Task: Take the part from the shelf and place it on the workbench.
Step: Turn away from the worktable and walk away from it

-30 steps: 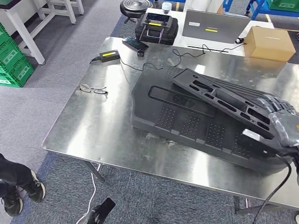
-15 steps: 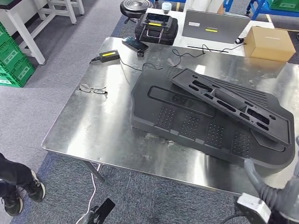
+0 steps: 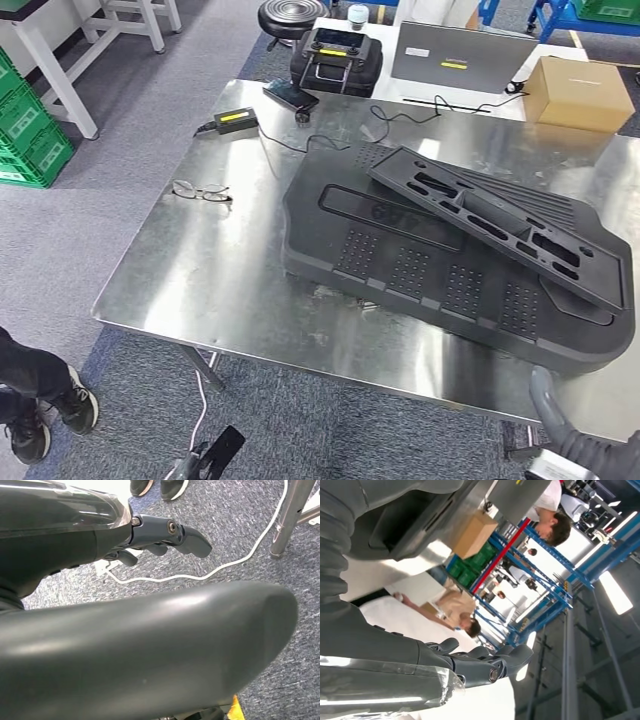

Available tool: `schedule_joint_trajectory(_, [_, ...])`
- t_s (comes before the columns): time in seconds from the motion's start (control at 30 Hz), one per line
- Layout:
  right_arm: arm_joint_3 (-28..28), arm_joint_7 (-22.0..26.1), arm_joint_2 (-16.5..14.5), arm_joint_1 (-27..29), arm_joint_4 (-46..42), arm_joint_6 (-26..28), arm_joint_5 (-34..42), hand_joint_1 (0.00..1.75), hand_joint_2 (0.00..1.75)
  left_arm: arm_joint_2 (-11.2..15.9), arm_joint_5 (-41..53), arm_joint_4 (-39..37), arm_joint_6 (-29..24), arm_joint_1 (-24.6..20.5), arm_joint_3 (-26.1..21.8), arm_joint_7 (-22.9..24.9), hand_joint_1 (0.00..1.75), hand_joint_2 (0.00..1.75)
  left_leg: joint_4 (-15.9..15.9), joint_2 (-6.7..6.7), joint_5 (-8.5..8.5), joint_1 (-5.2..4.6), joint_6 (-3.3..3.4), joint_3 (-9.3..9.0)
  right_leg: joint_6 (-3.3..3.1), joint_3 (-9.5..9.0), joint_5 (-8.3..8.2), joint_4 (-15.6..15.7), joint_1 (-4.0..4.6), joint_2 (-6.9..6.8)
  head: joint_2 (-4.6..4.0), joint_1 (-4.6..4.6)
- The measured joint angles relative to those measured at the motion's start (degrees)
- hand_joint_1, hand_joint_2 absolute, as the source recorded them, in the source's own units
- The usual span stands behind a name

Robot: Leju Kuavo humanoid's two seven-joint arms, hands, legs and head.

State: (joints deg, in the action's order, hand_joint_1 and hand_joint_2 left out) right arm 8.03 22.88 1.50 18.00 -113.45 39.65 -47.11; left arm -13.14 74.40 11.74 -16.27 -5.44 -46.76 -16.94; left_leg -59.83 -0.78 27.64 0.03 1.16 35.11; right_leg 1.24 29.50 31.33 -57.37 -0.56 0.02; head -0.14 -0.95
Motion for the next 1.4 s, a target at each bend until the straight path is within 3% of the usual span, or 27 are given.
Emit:
schedule_joint_trajectory(0.03, [0.02,0.36,-0.33,0.18,-0.06,0.0,0.64,0.0,1.75,0.01,-0.04,0.0,-0.02,0.02,-0.01,-0.02,0.0,0.0,-0.01,0.0,0.04,-0.11,0.1,0.0,0.11,0.0,0.0,0.03,-0.1,0.0,0.0,-0.01])
schedule_joint_trajectory(0.17, [0.07,0.99,-1.02,0.3,-0.27,0.0,2.76,0.0,0.0,-0.01,-0.64,0.0,-0.04,0.02,-0.04,-0.05,0.0,0.0,0.59,0.16,-0.36,0.11,0.91,-0.27,0.74,-0.04,0.58,-0.4,-0.32,0.05,0.0,-0.01])
schedule_joint_trajectory(0.23, [0.11,1.02,-1.09,0.1,-0.27,0.01,3.82,0.0,0.0,-0.02,-0.87,0.0,-0.03,-0.01,-0.07,-0.08,0.0,0.0,1.02,0.32,-0.61,0.55,1.25,-0.46,1.16,1.6,3.52,-4.48,-0.4,0.07,0.0,0.05])
schedule_joint_trajectory(0.3, [0.14,1.05,-1.17,-0.08,-0.15,0.01,4.78,0.0,0.0,-0.02,-0.93,0.0,-0.02,0.05,-0.12,-0.09,0.0,0.0,1.03,0.4,-0.63,0.68,1.28,-0.44,1.62,5.07,7.22,-12.12,-0.57,0.06,-0.01,0.08])
schedule_joint_trajectory(0.33, [0.15,1.09,-1.22,-0.12,-0.08,0.01,5.26,0.0,0.0,-0.02,-0.94,0.0,-0.02,0.11,-0.15,-0.09,0.0,0.0,1.02,0.43,-0.63,0.73,1.25,-0.43,1.8,6.45,7.99,-15.11,-0.69,0.05,-0.01,0.08])
schedule_joint_trajectory(0.37, [0.15,1.18,-1.29,-0.14,-0.03,0.01,5.63,0.0,0.0,-0.02,-0.94,0.0,-0.02,0.15,-0.17,-0.09,0.0,0.0,1.0,0.45,-0.63,0.8,1.21,-0.42,1.94,6.97,7.56,-16.16,-0.79,0.05,-0.01,0.08])
schedule_joint_trajectory(0.4, [0.15,1.35,-1.36,-0.22,0.0,0.01,6.03,0.0,0.0,-0.02,-0.93,0.0,-0.02,0.19,-0.19,-0.08,0.0,0.0,0.98,0.44,-0.63,0.89,1.1,-0.45,2.05,6.44,6.0,-14.9,-0.88,0.04,-0.01,0.08])
schedule_joint_trajectory(0.5, [0.12,2.1,-1.77,-0.62,-0.01,0.02,7.43,0.0,0.0,-0.01,-0.92,0.0,-0.03,0.18,-0.21,-0.07,0.0,0.0,0.95,0.37,-0.69,1.11,0.24,-0.51,1.99,1.22,0.25,-3.57,-0.96,0.15,-0.01,0.08])
schedule_joint_trajectory(0.57, [0.07,2.45,-2.08,-0.7,-0.03,0.02,8.35,0.0,0.0,0.0,-0.93,0.0,-0.05,0.19,-0.26,-0.07,0.0,0.0,0.99,0.32,-0.95,1.08,-0.62,-0.42,1.37,-0.15,-0.57,-0.17,-0.69,0.39,0.0,0.04])
schedule_joint_trajectory(0.67, [0.03,2.87,-2.48,-0.72,-0.03,0.03,9.14,0.0,0.0,0.01,-0.95,0.0,-0.07,0.27,-0.48,-0.08,0.0,0.0,0.79,0.31,-0.75,1.25,-1.7,-0.16,-0.28,0.26,-1.07,0.15,-0.6,0.39,0.0,-0.04])
schedule_joint_trajectory(0.73, [0.01,2.97,-2.79,-0.73,-0.03,0.09,9.42,0.0,0.0,0.02,-0.97,0.0,-0.08,0.29,-0.69,-0.1,0.0,0.0,-2.56,0.32,2.19,1.32,-2.07,1.13,-1.36,0.53,-1.64,0.48,-0.69,0.11,0.01,-0.11])
schedule_joint_trajectory(0.8, [-0.02,3.0,-3.08,-0.73,-0.01,0.15,9.76,0.0,0.0,0.02,-1.11,0.0,-0.09,0.37,-0.83,-0.15,0.0,0.0,-9.87,0.33,6.49,1.27,-2.2,3.7,-1.9,0.97,-1.95,0.42,-0.4,-0.15,0.0,-0.14])
schedule_joint_trajectory(0.87, [-0.04,3.04,-3.31,-0.71,0.01,0.15,10.24,0.0,0.0,0.02,-1.37,0.0,-0.1,0.54,-0.97,-0.16,0.0,0.0,-14.75,0.33,8.17,1.21,-2.18,4.86,-2.1,1.34,-2.16,0.28,-0.15,-0.29,0.0,-0.12])
schedule_joint_trajectory(0.9, [-0.05,3.07,-3.4,-0.71,0.01,0.15,10.48,0.0,0.0,0.02,-1.51,0.0,-0.11,0.61,-1.03,-0.16,0.0,0.0,-14.17,0.33,7.45,1.18,-2.07,4.04,-2.11,1.46,-2.22,0.16,-0.09,-0.3,-0.01,-0.12])
schedule_joint_trajectory(1.0, [-0.15,3.33,-3.72,-0.72,0.01,0.17,11.03,0.0,0.0,0.03,-1.74,0.0,-0.15,0.58,-1.11,-0.18,0.0,0.0,-3.33,0.34,3.11,1.06,-1.48,-2.48,-1.81,1.8,-2.18,-0.39,0.02,-0.25,-0.01,-0.12])
schedule_joint_trajectory(1.07, [-0.26,3.63,-3.88,-0.71,0.01,0.18,11.3,0.0,0.0,0.05,-1.72,0.0,-0.18,0.53,-1.14,-0.2,0.0,0.0,0.93,0.32,2.34,0.85,-1.25,-4.64,-1.2,2.14,-2.35,-0.66,0.13,-0.19,0.0,-0.1])
schedule_joint_trajectory(1.13, [-0.36,3.89,-4.01,-0.71,0.0,0.2,11.56,0.0,0.0,0.06,-1.72,0.0,-0.2,0.58,-1.17,-0.22,0.0,0.0,1.36,0.32,2.19,0.68,-0.97,-4.49,-0.46,2.37,-2.74,-0.64,0.12,-0.14,0.0,-0.07])
schedule_joint_trajectory(1.2, [-0.49,4.02,-4.12,-0.7,-0.01,0.22,11.77,0.0,0.0,0.05,-1.73,0.0,-0.21,0.55,-1.24,-0.24,0.0,0.0,1.62,0.46,1.7,0.81,-0.22,-4.15,0.23,2.72,-1.82,-1.32,-0.03,-0.08,0.0,0.0])
schedule_joint_trajectory(1.27, [-0.68,4.07,-4.18,-0.7,-0.02,0.24,11.91,0.0,0.0,0.04,-1.73,0.0,-0.21,0.5,-1.31,-0.24,0.0,0.0,1.81,0.64,1.13,0.95,0.6,-3.61,0.81,4.47,2.06,-6.08,-0.17,-0.06,0.0,0.08])
schedule_joint_trajectory(1.33, [-0.85,4.09,-4.21,-0.68,-0.01,0.24,11.99,0.0,0.0,0.05,-1.73,0.0,-0.21,0.58,-1.37,-0.24,0.0,0.0,1.78,0.76,0.64,0.81,0.97,-2.88,1.14,7.15,6.27,-13.67,-0.24,-0.07,0.0,0.09])
schedule_joint_trajectory(1.37, [-0.91,4.09,-4.22,-0.67,0.0,0.24,12.01,0.0,0.0,0.05,-1.73,0.0,-0.21,0.63,-1.39,-0.24,0.0,0.0,1.76,0.82,0.4,0.71,1.04,-2.55,1.2,7.76,7.05,-16.02,-0.25,-0.08,0.01,0.09])
schedule_joint_trajectory(1.4, [-0.95,4.09,-4.23,-0.66,0.01,0.24,12.02,0.0,0.0,0.05,-1.73,0.0,-0.21,0.67,-1.42,-0.24,0.0,0.0,1.75,0.84,0.16,0.6,1.05,-2.26,1.14,7.34,6.7,-16.29,-0.25,-0.08,0.01,0.08])
